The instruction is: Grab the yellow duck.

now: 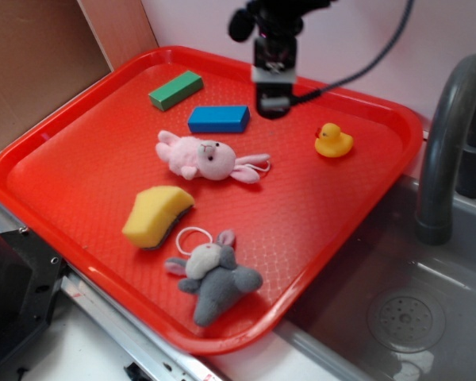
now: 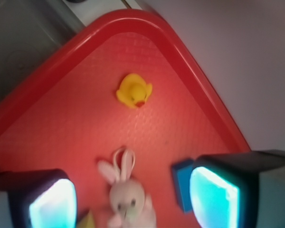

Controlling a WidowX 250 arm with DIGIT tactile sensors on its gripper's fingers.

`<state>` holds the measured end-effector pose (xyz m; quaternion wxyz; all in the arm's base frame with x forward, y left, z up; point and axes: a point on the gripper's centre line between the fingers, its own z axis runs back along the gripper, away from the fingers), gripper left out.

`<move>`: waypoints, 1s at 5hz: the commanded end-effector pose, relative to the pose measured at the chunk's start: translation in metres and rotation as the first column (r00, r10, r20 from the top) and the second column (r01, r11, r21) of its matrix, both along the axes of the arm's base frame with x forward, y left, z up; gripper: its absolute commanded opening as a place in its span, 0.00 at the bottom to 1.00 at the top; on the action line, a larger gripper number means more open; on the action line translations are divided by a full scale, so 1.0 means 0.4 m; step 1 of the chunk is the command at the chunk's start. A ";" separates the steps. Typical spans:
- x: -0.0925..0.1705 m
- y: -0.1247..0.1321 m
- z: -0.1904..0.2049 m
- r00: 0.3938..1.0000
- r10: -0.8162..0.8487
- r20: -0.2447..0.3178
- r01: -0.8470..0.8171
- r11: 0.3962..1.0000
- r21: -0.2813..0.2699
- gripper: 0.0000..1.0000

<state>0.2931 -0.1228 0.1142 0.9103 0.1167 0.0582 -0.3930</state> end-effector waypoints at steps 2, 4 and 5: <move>0.082 -0.012 -0.109 0.998 -0.016 -0.060 0.015 1.000 -0.016 1.00; 0.097 -0.029 -0.175 0.990 -0.070 -0.122 0.064 0.997 -0.052 1.00; 0.104 -0.024 -0.189 0.989 -0.070 -0.132 0.061 0.996 -0.072 1.00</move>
